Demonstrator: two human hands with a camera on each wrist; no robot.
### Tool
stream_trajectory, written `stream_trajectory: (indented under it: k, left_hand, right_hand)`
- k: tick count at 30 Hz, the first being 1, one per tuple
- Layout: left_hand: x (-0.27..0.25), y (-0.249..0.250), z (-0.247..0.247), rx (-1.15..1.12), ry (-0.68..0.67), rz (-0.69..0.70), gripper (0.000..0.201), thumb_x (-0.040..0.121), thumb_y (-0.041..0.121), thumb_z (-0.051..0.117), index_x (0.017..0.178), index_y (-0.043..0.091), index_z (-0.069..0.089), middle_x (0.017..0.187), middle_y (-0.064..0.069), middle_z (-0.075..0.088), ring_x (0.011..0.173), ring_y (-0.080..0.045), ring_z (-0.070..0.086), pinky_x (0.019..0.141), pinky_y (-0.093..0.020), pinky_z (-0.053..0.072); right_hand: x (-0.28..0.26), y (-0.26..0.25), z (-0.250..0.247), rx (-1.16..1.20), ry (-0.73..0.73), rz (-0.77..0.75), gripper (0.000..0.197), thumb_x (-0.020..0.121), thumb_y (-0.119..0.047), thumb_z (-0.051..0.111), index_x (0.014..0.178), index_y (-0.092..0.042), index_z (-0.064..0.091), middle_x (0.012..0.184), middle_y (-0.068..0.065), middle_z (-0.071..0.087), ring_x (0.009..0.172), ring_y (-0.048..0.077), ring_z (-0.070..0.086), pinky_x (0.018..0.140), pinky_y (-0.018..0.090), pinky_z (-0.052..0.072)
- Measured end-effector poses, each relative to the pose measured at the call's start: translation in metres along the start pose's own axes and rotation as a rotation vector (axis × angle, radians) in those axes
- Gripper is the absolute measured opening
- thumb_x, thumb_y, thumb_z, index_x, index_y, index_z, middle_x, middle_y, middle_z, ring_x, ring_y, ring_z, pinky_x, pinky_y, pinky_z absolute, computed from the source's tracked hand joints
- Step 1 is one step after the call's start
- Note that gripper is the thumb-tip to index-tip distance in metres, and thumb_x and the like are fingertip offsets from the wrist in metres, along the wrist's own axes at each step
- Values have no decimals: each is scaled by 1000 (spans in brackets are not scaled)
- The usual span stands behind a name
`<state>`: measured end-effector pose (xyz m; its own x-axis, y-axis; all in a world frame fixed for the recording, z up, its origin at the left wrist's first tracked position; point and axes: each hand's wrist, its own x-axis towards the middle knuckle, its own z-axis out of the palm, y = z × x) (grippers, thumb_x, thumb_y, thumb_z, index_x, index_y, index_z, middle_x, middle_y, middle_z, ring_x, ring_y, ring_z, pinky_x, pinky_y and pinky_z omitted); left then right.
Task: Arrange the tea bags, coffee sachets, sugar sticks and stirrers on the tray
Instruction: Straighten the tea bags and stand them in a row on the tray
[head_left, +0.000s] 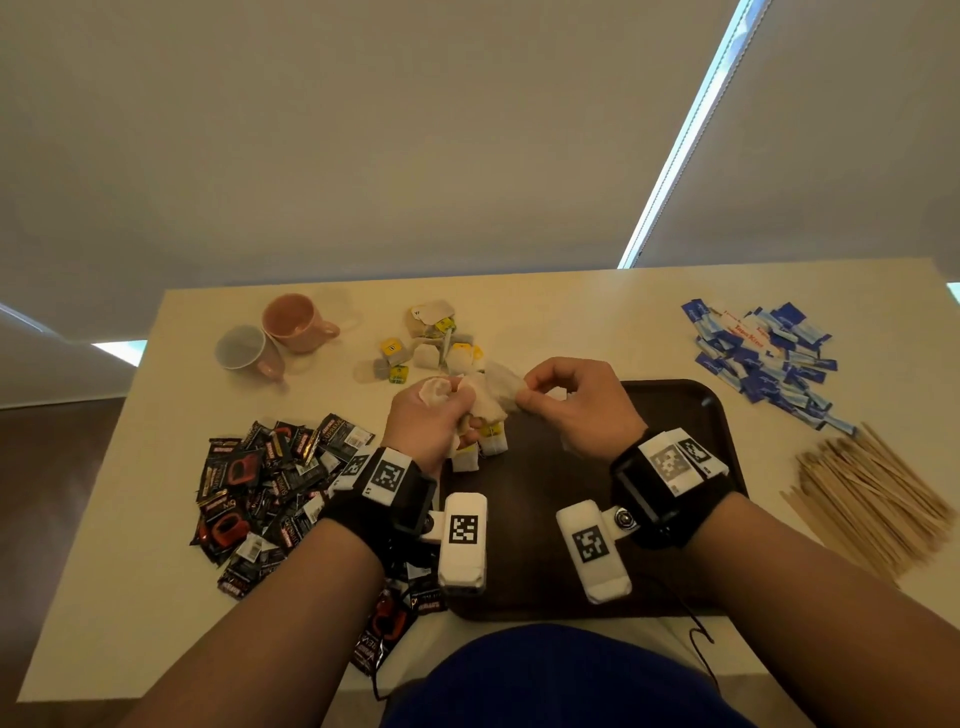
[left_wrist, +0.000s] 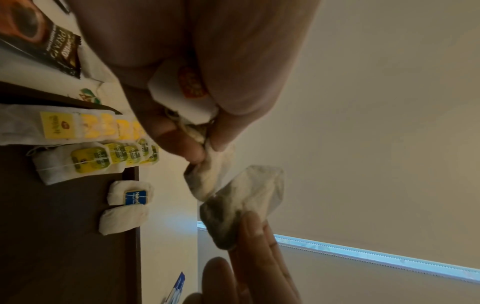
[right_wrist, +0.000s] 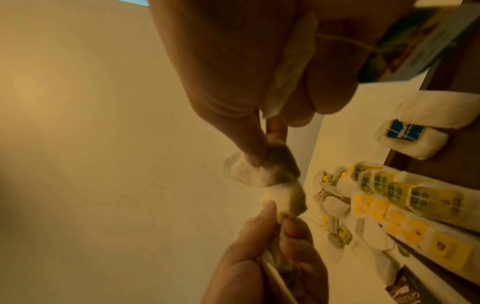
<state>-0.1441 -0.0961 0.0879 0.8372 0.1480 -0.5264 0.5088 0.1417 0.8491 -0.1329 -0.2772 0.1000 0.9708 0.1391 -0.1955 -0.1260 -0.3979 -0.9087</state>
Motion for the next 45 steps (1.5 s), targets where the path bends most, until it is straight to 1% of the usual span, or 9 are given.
stream_trajectory:
  k: [4, 9, 15, 19, 24, 28, 34, 38, 45]
  left_hand:
    - [1, 2, -1, 94, -24, 61, 9, 88, 10, 74, 96, 10, 73, 76, -11, 70, 59, -15, 59, 52, -26, 49]
    - [-9, 10, 7, -80, -114, 58, 11, 97, 17, 62, 92, 9, 68, 68, -6, 66, 55, -14, 59, 47, -22, 48]
    - [-12, 12, 7, 94, -99, 163, 6, 91, 9, 70, 88, 4, 67, 63, -8, 61, 47, -10, 55, 40, -14, 40]
    - [-5, 9, 0, 173, -64, 144, 10, 91, 13, 72, 83, 9, 67, 57, -3, 60, 45, -12, 51, 44, -21, 40]
    - [-3, 6, -7, 209, -96, 130, 7, 90, 18, 72, 89, 10, 71, 59, -4, 61, 52, -19, 50, 55, -32, 36]
    - [-3, 8, -9, 254, -90, 149, 11, 90, 18, 73, 92, 8, 70, 59, -4, 61, 51, -18, 51, 52, -32, 37]
    - [-6, 14, -11, 365, -190, 230, 13, 87, 12, 76, 99, 9, 74, 59, 1, 60, 44, -10, 49, 38, -19, 36]
    - [-3, 16, -10, 485, -333, 355, 17, 82, 7, 79, 87, 23, 75, 102, 14, 71, 86, 0, 67, 75, -21, 52]
    - [-7, 17, -3, 542, -368, 350, 17, 85, 8, 76, 73, 18, 69, 50, 15, 57, 44, 2, 49, 45, -12, 36]
  right_hand:
    - [-6, -8, 3, 56, -100, -39, 6, 85, -10, 75, 89, -8, 71, 83, 4, 69, 73, -1, 60, 72, 10, 49]
    - [-1, -4, 13, 94, 103, 21, 8, 83, -7, 76, 88, -8, 70, 72, -3, 66, 59, -8, 58, 64, 4, 43]
    - [1, -2, 16, 124, 131, 40, 7, 87, -13, 73, 83, -9, 70, 71, 0, 66, 57, -3, 56, 60, 12, 46]
    - [2, -4, 8, 225, 106, 176, 30, 98, -26, 57, 81, -8, 73, 71, -1, 61, 64, 6, 52, 61, 21, 43]
    - [1, -3, 0, 652, -75, 360, 30, 90, -5, 38, 97, -9, 67, 96, 13, 47, 82, 26, 49, 59, 32, 42]
    - [-1, -4, -3, 452, -121, 301, 40, 87, 18, 37, 99, -10, 63, 102, 11, 57, 82, 21, 59, 62, 30, 51]
    - [3, -2, -14, 23, 15, 98, 33, 78, 5, 70, 101, -17, 62, 94, 10, 65, 73, 14, 70, 66, 26, 59]
    - [7, -13, -12, 32, -52, -26, 37, 73, 2, 80, 102, -14, 62, 81, 10, 70, 67, 21, 67, 64, 31, 59]
    - [11, -16, -6, 70, -57, -89, 26, 81, -10, 78, 104, -13, 66, 81, 3, 72, 66, 11, 64, 61, 23, 53]
